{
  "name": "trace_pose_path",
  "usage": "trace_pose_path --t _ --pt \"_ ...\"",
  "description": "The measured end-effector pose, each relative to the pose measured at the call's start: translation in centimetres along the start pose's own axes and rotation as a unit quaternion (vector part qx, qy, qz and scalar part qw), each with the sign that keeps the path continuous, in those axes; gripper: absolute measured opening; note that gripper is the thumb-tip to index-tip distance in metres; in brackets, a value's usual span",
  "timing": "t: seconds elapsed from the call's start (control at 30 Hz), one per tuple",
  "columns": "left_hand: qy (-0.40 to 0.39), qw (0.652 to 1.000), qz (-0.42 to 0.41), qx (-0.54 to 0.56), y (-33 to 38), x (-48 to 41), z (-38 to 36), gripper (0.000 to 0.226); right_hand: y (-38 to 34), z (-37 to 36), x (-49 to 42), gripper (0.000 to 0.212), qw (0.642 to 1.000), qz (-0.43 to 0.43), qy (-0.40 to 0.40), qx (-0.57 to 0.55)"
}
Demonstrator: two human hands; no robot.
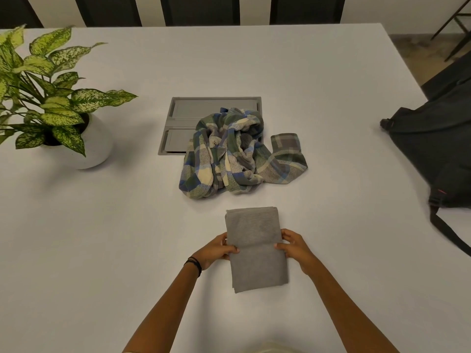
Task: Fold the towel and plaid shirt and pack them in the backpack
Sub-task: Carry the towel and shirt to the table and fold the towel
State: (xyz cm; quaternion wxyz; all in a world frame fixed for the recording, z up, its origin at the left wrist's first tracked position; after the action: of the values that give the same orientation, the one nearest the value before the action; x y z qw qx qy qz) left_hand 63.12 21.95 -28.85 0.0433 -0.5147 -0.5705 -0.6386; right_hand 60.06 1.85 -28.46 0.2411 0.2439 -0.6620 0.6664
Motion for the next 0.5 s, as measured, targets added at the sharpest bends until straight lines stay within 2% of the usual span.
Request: trace_pose_path --t 0.1,0.2,0.37,0.5 --pt "0.013 1.0 -0.011 0.003 0.5 0.1 0.1 0.056 0.1 0.1 0.0 0.034 1.0 -0.001 -0.001 -0.014" --pt "0.007 1.0 -0.022 -0.002 0.8 0.2 0.1 0.058 0.4 0.4 -0.2 0.039 1.0 -0.006 0.004 -0.028" --pt "0.007 0.999 -0.048 0.004 1.5 0.5 0.1 0.047 0.7 0.9 -0.2 0.044 0.999 -0.014 0.01 -0.046" --pt "0.015 0.998 -0.065 0.007 1.6 0.4 0.2 0.046 0.8 1.2 -0.1 0.044 0.998 -0.014 0.014 -0.059"
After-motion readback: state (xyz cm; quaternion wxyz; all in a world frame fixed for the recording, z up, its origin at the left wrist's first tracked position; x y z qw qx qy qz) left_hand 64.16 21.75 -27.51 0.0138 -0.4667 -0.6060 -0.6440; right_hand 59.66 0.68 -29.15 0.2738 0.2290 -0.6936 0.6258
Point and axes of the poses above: each hand's wrist, its own x-axis away from the middle knuckle, its own z-axis out of the back of the hand, y = z × x, the point moved 10 cm from there along -x, towards the middle knuckle, and after that the axes turned 4 degrees about -y, right-handed, at the moved point
